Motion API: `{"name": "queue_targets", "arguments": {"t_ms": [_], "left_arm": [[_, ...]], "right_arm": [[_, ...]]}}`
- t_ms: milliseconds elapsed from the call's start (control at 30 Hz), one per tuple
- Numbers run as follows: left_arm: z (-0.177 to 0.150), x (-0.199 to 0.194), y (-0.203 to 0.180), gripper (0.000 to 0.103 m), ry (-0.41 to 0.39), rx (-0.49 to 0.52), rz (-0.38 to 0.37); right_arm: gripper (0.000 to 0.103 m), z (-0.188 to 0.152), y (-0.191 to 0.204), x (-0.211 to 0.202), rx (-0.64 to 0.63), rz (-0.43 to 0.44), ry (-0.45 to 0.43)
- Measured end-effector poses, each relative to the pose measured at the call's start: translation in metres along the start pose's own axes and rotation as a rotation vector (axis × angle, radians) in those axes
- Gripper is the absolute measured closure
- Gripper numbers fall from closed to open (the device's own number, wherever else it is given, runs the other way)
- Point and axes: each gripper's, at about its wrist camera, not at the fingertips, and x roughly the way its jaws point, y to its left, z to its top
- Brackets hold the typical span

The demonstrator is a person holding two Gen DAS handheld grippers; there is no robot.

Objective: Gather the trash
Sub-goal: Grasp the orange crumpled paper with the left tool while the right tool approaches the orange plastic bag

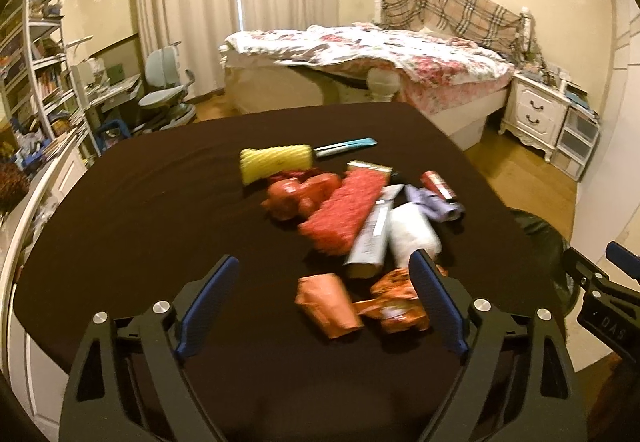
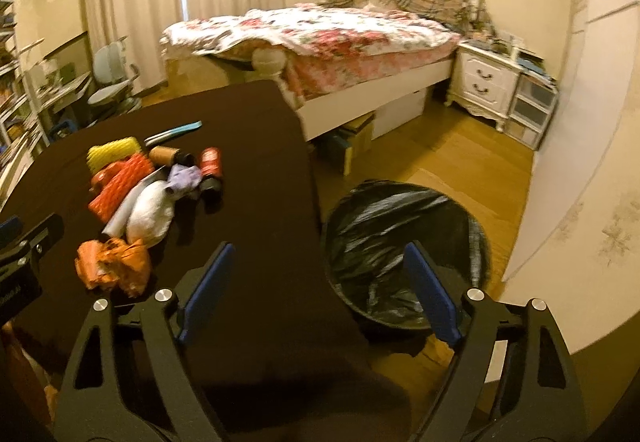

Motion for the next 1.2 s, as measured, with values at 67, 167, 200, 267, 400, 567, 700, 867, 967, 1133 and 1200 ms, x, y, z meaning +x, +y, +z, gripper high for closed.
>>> {"name": "queue_targets", "arguments": {"t_ms": [67,167,200,267,400,567,700,867,967,1133,1200], "left_arm": [[-0.005,-0.001,0.008,0.023,0.01,-0.005,0.013],[-0.013,-0.002,0.021,0.024,0.028,-0.025,0.027],[-0.009,0.001,0.026,0.024,0.035,-0.031,0.028],[-0.013,0.003,0.027,0.024,0.046,-0.036,0.025],[-0.007,0.016,0.024,0.024,0.072,-0.033,0.012],[-0.011,0.028,0.021,0.024,0.121,-0.041,0.006],[-0.012,0.037,0.023,0.024,0.151,-0.049,0.005],[-0.015,0.041,0.026,0.033,0.187,-0.049,-0.026],[-0.018,0.038,0.029,0.04,0.191,-0.056,-0.06],[-0.019,0.033,0.029,0.06,0.192,-0.053,-0.121],[-0.018,0.032,0.028,0.06,0.194,-0.059,-0.121]], "right_arm": [[0.02,-0.002,0.01,-0.003,-0.023,0.015,0.0],[0.02,-0.004,0.023,-0.004,-0.051,0.032,0.004],[0.02,-0.004,0.026,-0.003,-0.057,0.035,0.006],[0.02,-0.001,0.031,-0.002,-0.069,0.04,0.015],[0.02,0.001,0.034,0.005,-0.076,0.043,0.015],[0.02,0.0,0.032,0.012,-0.073,0.035,0.033],[0.02,-0.001,0.032,0.014,-0.078,0.04,0.047],[0.02,-0.003,0.037,0.018,-0.088,0.048,0.058],[0.02,-0.004,0.039,0.018,-0.091,0.051,0.059],[0.02,-0.005,0.042,0.019,-0.096,0.058,0.065],[0.02,-0.006,0.043,0.02,-0.1,0.057,0.066]]}}
